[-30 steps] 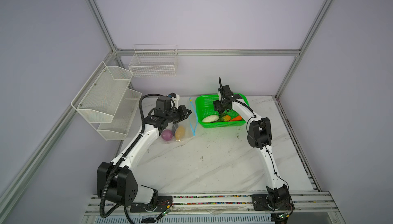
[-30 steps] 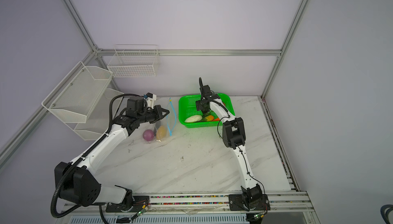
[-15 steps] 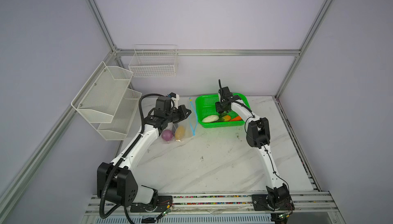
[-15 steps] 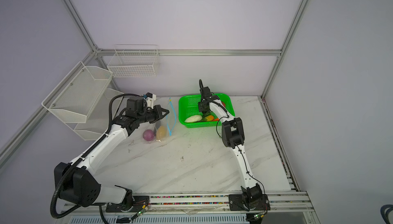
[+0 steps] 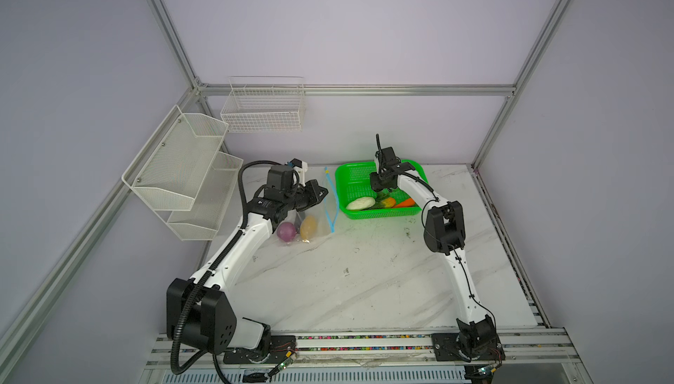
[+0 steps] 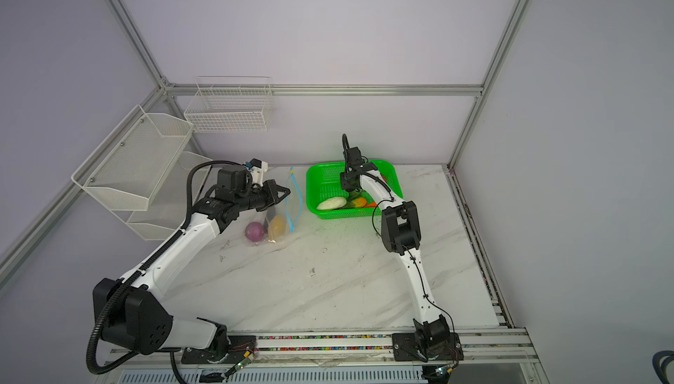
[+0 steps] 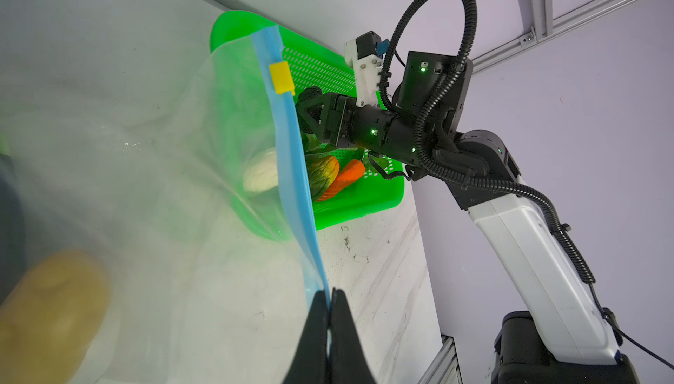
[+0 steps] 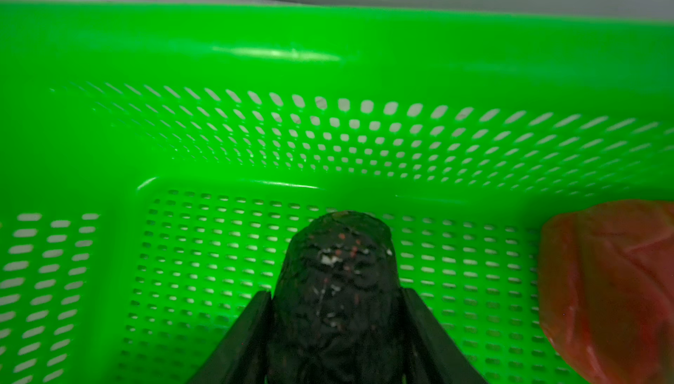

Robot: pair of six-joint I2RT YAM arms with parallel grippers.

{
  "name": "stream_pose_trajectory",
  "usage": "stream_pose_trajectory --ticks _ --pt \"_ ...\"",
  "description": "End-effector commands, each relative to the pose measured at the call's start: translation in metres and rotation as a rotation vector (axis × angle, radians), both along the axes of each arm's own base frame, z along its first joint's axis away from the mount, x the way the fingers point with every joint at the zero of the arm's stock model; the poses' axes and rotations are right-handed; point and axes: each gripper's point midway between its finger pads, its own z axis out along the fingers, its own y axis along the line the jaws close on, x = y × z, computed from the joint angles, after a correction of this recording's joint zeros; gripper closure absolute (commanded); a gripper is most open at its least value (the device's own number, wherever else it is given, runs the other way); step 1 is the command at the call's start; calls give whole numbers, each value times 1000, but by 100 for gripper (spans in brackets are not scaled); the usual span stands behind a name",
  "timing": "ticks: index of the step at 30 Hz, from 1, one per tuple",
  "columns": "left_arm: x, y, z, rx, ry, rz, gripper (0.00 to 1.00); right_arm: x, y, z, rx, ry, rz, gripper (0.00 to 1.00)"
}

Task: Place the food in the zip-top bag and seal the zipper
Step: 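Lift the dark avocado and carry it with the right gripper to the bag mouth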

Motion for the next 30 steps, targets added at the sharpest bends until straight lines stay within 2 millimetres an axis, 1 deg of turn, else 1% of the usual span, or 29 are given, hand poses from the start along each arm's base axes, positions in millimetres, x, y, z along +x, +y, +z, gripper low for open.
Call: stream_pose_trajectory --ticks 1,6,9,14,16,22,26,30 --pt "1 1 20 -5 -72 -6 100 2 4 64 87 -106 8 48" --pt "2 1 20 -3 -75 -5 100 -13 9 88 170 -131 33 48" --pt "3 2 22 -3 -78 -5 100 -30 15 107 253 -150 66 48" --pt "4 1 24 -3 -82 -5 100 -78 35 153 503 -197 166 48" --pt "5 1 25 -2 -86 -2 100 -96 38 163 561 -208 205 49" --pt "8 0 32 -8 -99 -4 100 -154 56 199 721 -269 333 49" --pt "8 0 36 -13 -105 -3 100 -191 80 224 846 -314 414 50" --pt "8 -1 37 -16 -104 -2 100 -217 106 242 952 -350 466 50"
